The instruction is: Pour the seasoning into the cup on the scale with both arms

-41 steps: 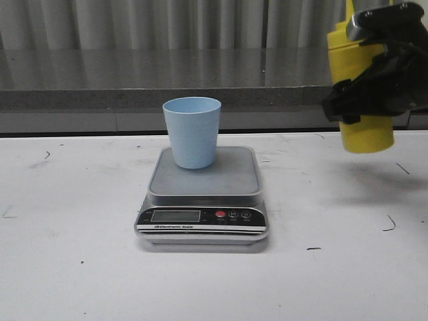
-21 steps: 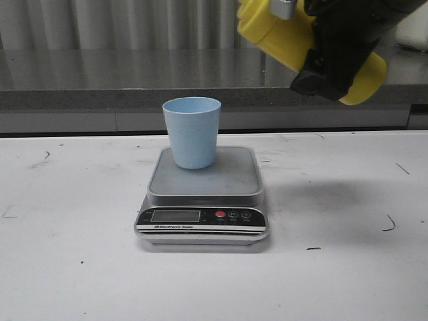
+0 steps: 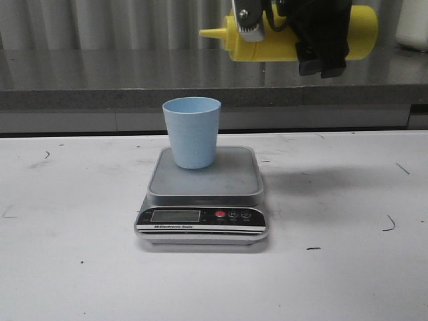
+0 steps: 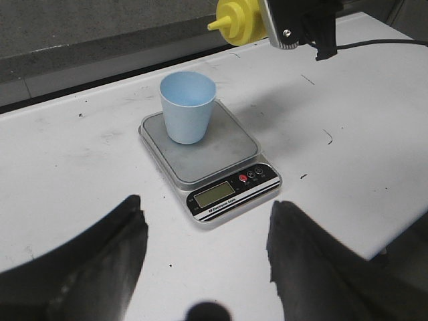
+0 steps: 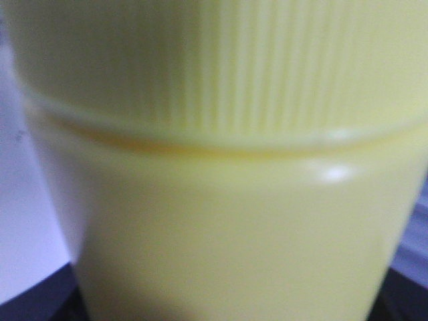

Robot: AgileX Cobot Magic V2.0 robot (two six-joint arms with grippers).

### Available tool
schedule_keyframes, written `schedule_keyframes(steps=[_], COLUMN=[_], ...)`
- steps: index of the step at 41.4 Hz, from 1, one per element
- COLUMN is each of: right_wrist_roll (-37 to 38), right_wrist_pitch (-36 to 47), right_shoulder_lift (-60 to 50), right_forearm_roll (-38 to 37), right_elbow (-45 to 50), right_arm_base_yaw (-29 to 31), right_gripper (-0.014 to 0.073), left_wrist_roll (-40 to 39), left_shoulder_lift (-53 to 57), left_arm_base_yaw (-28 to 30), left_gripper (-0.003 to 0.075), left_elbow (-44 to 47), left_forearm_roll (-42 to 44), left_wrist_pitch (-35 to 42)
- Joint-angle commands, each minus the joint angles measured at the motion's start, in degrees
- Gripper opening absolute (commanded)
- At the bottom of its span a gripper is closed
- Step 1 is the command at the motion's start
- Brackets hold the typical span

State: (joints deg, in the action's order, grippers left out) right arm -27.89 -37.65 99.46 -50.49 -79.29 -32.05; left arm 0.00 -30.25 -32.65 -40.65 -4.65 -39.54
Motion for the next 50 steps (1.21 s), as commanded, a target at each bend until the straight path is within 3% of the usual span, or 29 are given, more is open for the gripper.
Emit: schedule_keyframes(steps=[1,9,20,40,50], right_wrist_roll=[2.8,2.8,2.8,3.2,19.3], right_wrist_pitch=[-0.6,-0.7,-0.9,-0.9,-2.6], right_shoulder_lift=[-0.9,1.0,1.1,1.1,1.1], right_forearm_roll=[-13.3,-22.6,-29.7,-29.2,-18.2], right_elbow=[-3.2,-3.2,-3.2,-3.2,-3.2], right_arm_base_yaw=[-1.6,-3.4,-3.4,-3.4,-3.4], right_gripper=[0.0279,0.0279,0.0279,0.0279,0.0279], left_wrist_roll=[0.0,0.0,0.0,0.0,0.0], left_shoulder_lift=[-0.1,-0.1,-0.1,-0.1,-0.1], left_arm_base_yaw=[-0.4,-0.4,-0.4,-0.4,-0.4], left_gripper=[0.0400,0.0400,0.0400,0.0400,0.0400], left_elbow=[-1.5,-1.5,-1.5,-1.5,-1.5], left_forearm_roll=[-0.8,-0.8,-0.8,-0.8,-0.8], left_wrist_pitch=[4.6,4.6,4.6,4.6,4.6])
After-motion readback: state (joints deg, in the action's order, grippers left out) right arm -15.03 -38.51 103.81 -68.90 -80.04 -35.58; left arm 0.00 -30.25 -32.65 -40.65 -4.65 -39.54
